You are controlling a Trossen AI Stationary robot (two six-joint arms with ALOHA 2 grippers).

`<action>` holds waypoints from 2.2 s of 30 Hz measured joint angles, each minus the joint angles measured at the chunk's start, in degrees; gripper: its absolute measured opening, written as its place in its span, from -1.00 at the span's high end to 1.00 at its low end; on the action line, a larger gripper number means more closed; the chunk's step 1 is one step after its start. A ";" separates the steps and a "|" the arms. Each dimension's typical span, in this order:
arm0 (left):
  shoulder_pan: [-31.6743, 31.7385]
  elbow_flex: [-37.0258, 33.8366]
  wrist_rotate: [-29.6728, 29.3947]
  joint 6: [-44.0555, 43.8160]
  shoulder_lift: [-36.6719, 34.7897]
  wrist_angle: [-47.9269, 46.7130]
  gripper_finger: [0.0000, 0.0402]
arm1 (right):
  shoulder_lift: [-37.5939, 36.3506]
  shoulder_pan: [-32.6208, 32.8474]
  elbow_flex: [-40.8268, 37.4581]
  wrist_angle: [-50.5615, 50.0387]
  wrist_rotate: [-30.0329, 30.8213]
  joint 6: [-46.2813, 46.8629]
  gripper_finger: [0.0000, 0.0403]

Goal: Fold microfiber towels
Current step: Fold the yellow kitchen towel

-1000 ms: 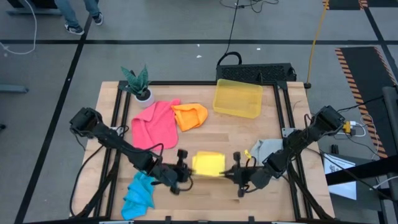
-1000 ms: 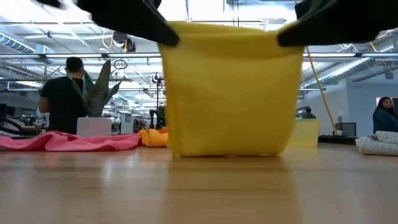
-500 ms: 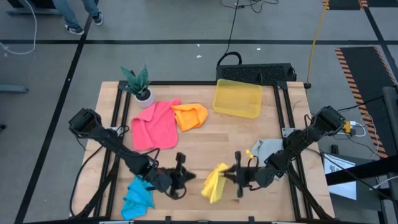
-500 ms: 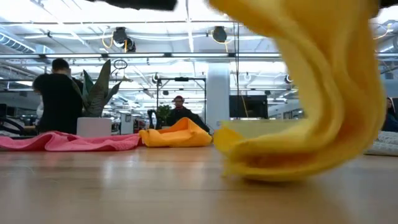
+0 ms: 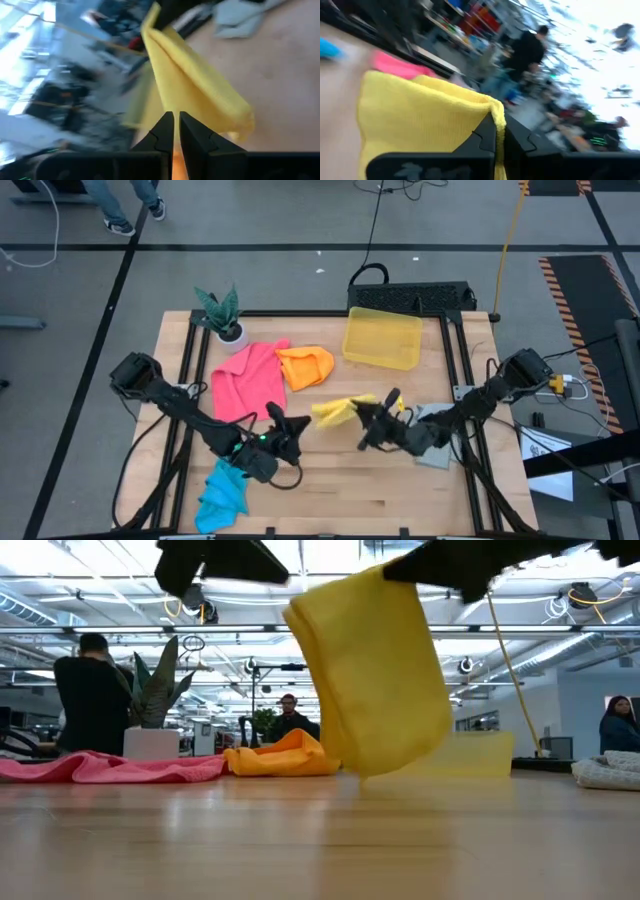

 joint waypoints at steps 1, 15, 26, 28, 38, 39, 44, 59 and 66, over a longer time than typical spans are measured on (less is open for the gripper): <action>-0.43 0.02 -1.93 0.66 -0.33 0.23 0.85 | -0.01 -0.59 0.00 0.41 -0.16 -1.84 0.99; -7.42 0.02 4.83 -11.03 -0.99 -3.08 0.85 | 0.00 4.74 -12.56 -13.95 -33.64 33.40 0.99; -4.56 0.02 19.85 -22.11 -0.78 -3.00 0.85 | 1.26 5.16 -17.22 -15.44 -46.20 45.25 0.68; -3.43 0.02 20.51 -23.24 -0.73 -3.29 0.85 | 0.34 5.31 -16.94 -15.41 -47.76 46.31 0.55; 4.29 0.02 26.19 -27.55 4.57 -3.79 0.85 | -3.98 5.36 -9.98 -19.95 -47.08 48.55 0.21; 5.05 0.02 26.45 -27.99 5.64 -3.51 0.85 | -2.73 5.36 -7.74 -22.57 -46.72 48.09 0.22; 7.64 0.02 26.80 -30.29 10.15 -3.76 0.85 | 5.80 5.42 4.88 -37.28 -40.26 45.76 0.23; 7.85 -0.15 27.74 -38.99 14.20 -10.56 0.85 | 16.82 1.06 14.45 -44.44 -33.91 48.63 0.25; 7.70 -0.15 28.16 -39.12 14.20 -10.49 0.85 | 18.99 0.22 14.45 -44.35 -35.62 51.05 0.56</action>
